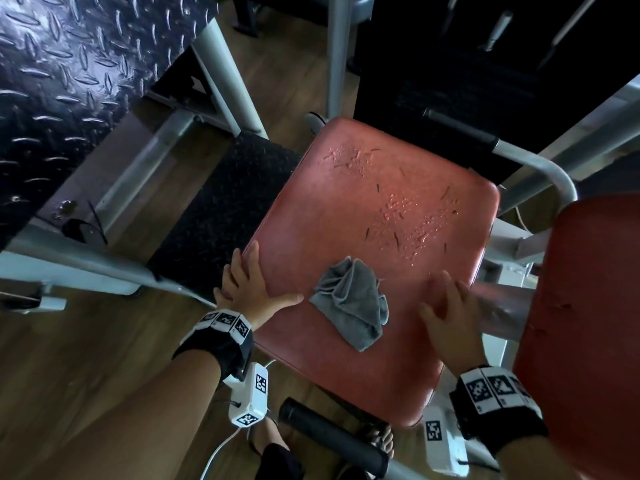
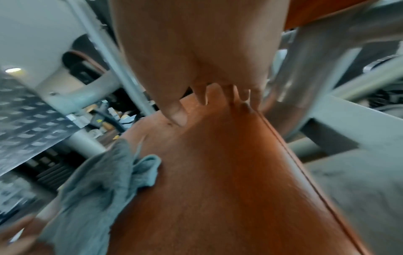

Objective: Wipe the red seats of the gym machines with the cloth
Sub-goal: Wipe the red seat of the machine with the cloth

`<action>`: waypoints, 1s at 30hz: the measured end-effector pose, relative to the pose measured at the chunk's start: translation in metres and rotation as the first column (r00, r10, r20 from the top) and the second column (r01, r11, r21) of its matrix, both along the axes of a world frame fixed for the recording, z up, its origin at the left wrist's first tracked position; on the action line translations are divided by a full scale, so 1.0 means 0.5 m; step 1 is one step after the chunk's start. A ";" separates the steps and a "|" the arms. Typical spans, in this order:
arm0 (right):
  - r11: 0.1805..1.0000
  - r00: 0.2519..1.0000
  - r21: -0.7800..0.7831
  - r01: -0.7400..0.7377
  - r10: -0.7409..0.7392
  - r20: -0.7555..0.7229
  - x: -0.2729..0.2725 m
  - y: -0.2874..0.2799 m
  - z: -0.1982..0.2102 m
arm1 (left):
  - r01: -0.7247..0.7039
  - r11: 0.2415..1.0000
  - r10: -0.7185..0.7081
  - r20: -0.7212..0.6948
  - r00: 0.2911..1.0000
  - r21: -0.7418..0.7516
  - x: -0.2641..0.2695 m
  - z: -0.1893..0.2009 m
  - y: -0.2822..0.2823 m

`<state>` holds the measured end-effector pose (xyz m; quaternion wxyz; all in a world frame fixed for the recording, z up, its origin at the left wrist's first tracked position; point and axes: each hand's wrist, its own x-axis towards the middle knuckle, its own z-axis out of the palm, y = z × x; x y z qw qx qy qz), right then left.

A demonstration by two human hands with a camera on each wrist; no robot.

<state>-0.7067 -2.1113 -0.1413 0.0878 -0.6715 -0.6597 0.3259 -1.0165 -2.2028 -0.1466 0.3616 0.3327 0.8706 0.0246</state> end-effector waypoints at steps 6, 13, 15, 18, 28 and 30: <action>0.931 0.984 -0.346 0.117 -0.155 -0.082 0.008 -0.018 -0.013 | -0.008 0.999 0.010 0.035 0.999 -0.051 0.001 0.009 0.012; 0.923 0.990 -0.364 0.122 -0.142 -0.028 0.005 -0.018 -0.044 | 0.100 0.976 -0.089 0.063 0.994 -0.193 -0.011 0.036 0.029; 0.925 0.992 -0.359 0.126 -0.128 0.017 0.002 -0.016 -0.048 | 0.167 0.960 -0.167 0.016 0.986 -0.223 -0.008 0.050 0.036; 0.925 0.990 -0.353 0.141 -0.142 0.021 0.000 -0.014 -0.050 | 0.399 0.916 -0.400 -0.132 0.907 -0.034 0.029 0.072 0.048; 0.921 0.985 -0.353 0.162 -0.173 0.001 -0.009 -0.015 -0.037 | 0.990 0.074 -0.906 -0.407 0.116 0.118 0.124 0.010 0.052; 0.912 0.983 -0.377 0.162 -0.182 -0.017 -0.011 -0.014 -0.033 | 0.987 0.113 -0.902 -0.403 0.151 0.118 0.106 0.000 0.063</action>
